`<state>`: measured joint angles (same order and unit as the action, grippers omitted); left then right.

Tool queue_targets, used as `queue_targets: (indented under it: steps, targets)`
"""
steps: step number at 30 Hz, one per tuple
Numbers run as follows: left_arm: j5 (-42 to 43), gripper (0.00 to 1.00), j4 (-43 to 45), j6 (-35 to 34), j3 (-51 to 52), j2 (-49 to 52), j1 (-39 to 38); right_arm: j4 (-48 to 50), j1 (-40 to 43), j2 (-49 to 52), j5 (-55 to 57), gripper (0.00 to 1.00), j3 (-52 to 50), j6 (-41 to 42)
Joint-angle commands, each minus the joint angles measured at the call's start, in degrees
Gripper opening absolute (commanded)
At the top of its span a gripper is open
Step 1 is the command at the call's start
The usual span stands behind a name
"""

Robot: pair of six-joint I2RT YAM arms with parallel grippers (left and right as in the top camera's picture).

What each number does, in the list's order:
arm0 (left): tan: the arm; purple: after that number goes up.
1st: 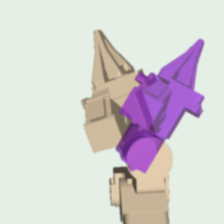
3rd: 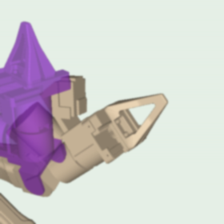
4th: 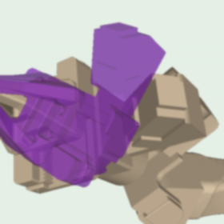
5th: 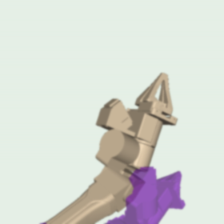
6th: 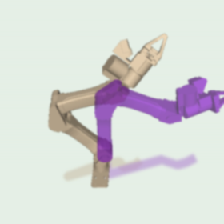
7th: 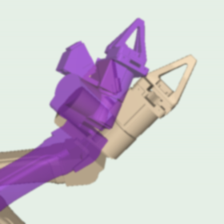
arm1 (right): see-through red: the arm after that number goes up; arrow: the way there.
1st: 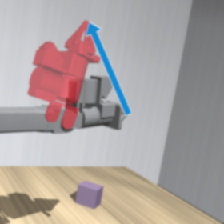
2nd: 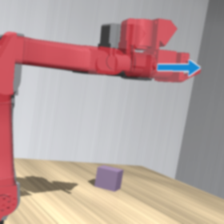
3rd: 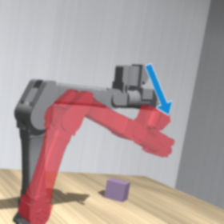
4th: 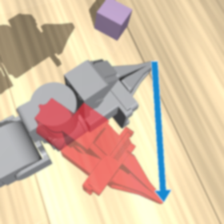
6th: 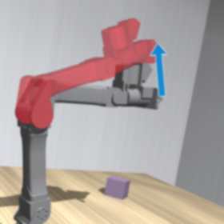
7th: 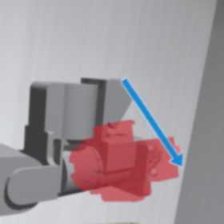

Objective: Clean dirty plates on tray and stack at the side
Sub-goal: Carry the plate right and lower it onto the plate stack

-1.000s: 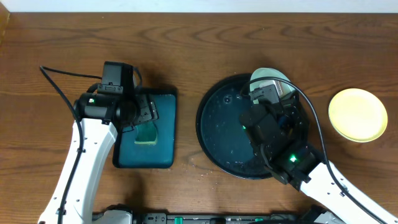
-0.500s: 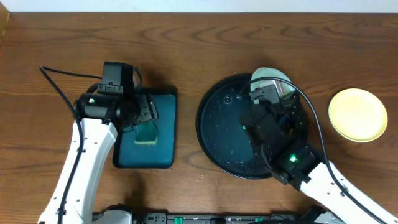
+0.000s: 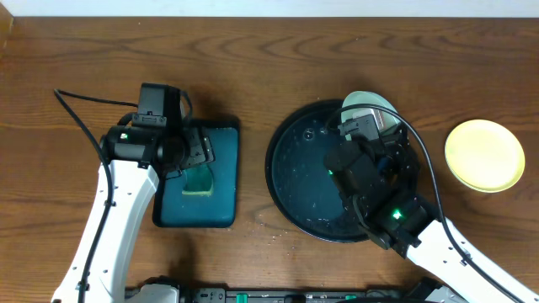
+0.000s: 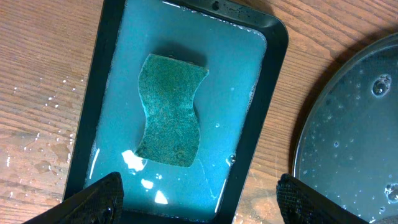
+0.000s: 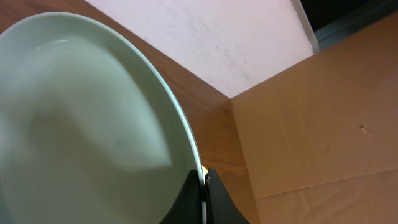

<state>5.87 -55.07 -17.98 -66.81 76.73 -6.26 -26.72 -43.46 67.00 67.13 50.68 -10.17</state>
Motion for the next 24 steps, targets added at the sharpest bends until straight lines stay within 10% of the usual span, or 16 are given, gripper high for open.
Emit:
queue_targets:
  steps: [1, 12, 18, 24]
  targets:
    - [0.2, 0.79, 0.0, 0.3, -0.9, 0.1, 0.1, 0.2, -0.6, -0.7, 2.1, 0.01, 1.2, -0.2]
    - [0.2, 0.79, 0.0, 0.3, -0.9, 0.1, 0.1, -1.4, 0.0, -0.7, -2.4, 0.01, 1.2, 8.3]
    - [0.1, 0.79, 0.0, 0.3, -0.9, 0.1, 0.1, -10.3, 11.3, -0.7, -23.9, 0.01, 1.2, 28.3]
    - [0.1, 0.79, 0.0, 0.3, -0.9, 0.1, 0.1, -11.6, 32.5, -2.8, -57.6, 0.01, 1.4, 27.1]
